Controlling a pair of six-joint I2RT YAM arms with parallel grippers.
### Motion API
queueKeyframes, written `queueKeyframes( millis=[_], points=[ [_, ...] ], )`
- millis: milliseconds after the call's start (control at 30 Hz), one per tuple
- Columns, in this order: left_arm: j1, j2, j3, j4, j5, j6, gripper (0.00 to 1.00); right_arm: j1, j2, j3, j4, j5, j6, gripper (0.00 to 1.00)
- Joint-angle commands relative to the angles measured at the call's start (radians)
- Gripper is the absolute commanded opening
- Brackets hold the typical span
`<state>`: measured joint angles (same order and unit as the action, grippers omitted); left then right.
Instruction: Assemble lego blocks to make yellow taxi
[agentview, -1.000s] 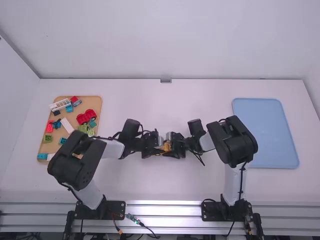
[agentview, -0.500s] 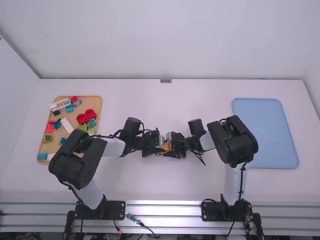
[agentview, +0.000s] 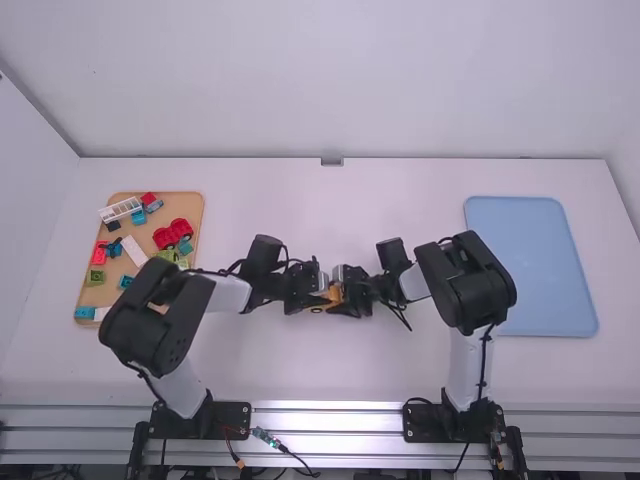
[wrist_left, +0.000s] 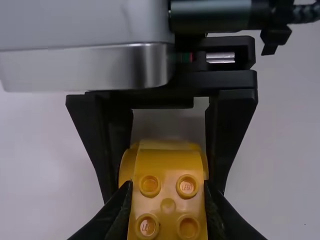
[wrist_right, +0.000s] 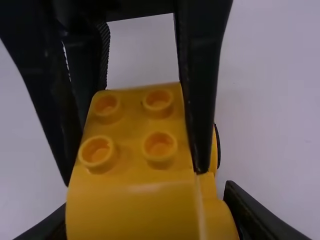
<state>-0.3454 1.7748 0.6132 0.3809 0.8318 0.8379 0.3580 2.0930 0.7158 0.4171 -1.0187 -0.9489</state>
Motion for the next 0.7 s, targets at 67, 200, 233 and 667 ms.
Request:
queueKeyframes(
  millis=[67,200,233,667],
  points=[
    [-0.001,0.041,-0.024,-0.003,-0.035,-0.024,0.02,0.007,0.016,-0.016,-0.029,0.051,-0.002,0.0],
    [0.008,0.041,-0.023,-0.008,-0.064,-0.026,0.02,0.009,0.016,-0.015,-0.029,0.051,-0.002,0.0],
    [0.015,0.041,-0.022,-0.01,-0.065,-0.026,0.02,0.01,0.016,-0.015,-0.029,0.051,-0.003,0.0],
    [0.059,0.041,-0.025,-0.041,0.092,0.012,0.02,0.002,0.016,-0.015,-0.011,0.055,0.002,0.0]
  ],
)
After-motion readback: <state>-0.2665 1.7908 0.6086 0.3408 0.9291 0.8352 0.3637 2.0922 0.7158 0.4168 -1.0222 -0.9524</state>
